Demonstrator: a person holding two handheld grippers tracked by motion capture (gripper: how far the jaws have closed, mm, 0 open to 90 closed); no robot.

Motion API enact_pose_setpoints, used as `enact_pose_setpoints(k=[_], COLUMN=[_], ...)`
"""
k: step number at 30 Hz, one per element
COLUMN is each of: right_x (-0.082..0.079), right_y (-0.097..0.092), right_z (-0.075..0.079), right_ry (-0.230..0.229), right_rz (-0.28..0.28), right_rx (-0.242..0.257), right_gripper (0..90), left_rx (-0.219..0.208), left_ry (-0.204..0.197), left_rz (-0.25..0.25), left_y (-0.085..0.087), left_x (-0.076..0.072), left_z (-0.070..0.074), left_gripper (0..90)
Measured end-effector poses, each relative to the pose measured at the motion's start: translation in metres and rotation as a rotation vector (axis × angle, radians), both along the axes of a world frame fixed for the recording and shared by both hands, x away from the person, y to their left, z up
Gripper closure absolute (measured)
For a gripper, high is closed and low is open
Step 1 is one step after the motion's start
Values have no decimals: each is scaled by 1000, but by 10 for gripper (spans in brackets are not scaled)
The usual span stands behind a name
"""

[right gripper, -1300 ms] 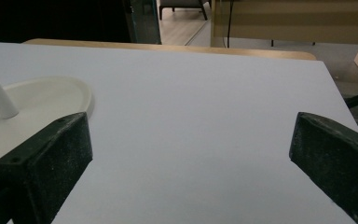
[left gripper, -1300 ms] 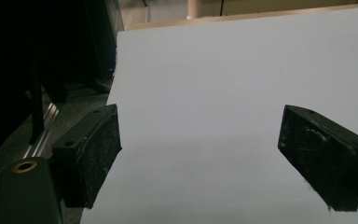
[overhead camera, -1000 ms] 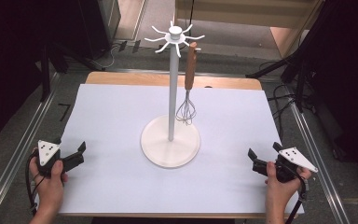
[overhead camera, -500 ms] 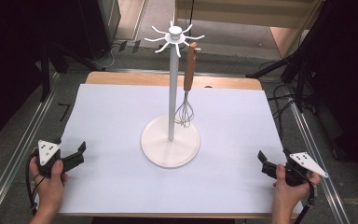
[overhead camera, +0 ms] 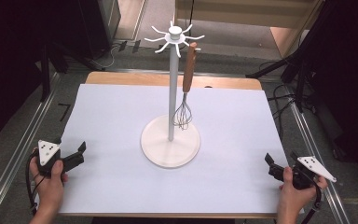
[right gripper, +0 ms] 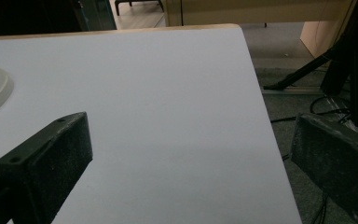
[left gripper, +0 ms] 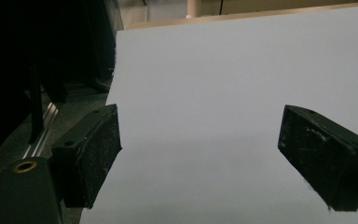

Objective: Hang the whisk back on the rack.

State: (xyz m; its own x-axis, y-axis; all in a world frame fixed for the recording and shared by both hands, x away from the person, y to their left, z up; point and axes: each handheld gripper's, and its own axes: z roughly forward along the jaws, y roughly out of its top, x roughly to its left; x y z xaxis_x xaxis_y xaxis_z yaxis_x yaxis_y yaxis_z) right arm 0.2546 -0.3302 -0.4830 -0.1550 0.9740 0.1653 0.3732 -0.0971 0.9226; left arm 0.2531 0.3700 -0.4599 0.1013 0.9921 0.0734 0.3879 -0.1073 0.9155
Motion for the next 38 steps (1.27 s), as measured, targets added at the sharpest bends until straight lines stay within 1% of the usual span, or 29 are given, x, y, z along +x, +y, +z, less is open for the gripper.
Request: enact_pose_setpoints(k=[5, 8, 10, 11, 15, 17, 18, 19, 20, 22, 27, 34, 38], right_x=[-3, -4, -3, -2, 0, -1, -1, -1, -2, -2, 0, -1, 0], right_y=[-5, -8, -7, -4, -2, -3, -4, -4, -6, -7, -3, -3, -2], right_z=[1, -2, -2, -3, -3, -3, -3, -3, -3, -4, -3, -3, -3], right_ry=[-8, 0, 3, 9, 23, 21, 18, 18, 12, 11, 26, 17, 20], right_rz=[-17, -28, -25, -16, -5, 5, 1, 1, 5, 8, 9, 9, 8], right_rx=[-5, -20, -27, -53, -72, -57, -45, -45, -23, -18, -48, -55, -63], right_gripper=[0, 0, 0, 5, 7, 7, 7, 7, 7, 7, 14, 36, 38], left_rx=[0, -1, 2, 2, 5, 7, 9, 10, 14, 13, 18, 15, 15], left_ry=[0, -1, -1, 0, -1, -2, -1, -1, 2, 3, 4, 4, 5], left_rz=[1, 0, -1, 0, 0, -1, -1, -1, -1, 0, 0, 1, 1], left_y=[0, 0, 0, 0, -1, -1, -1, -1, -1, -1, -2, -1, -1], left_x=[0, 0, 0, 0, 0, 0, 0, 0, 0, 0, 1, 1, 1], left_z=[0, 0, 0, 0, 0, 0, 0, 0, 0, 0, 0, 0, 0], left_gripper=[139, 139, 139, 139, 139, 140, 139, 139, 139, 139, 139, 139, 139])
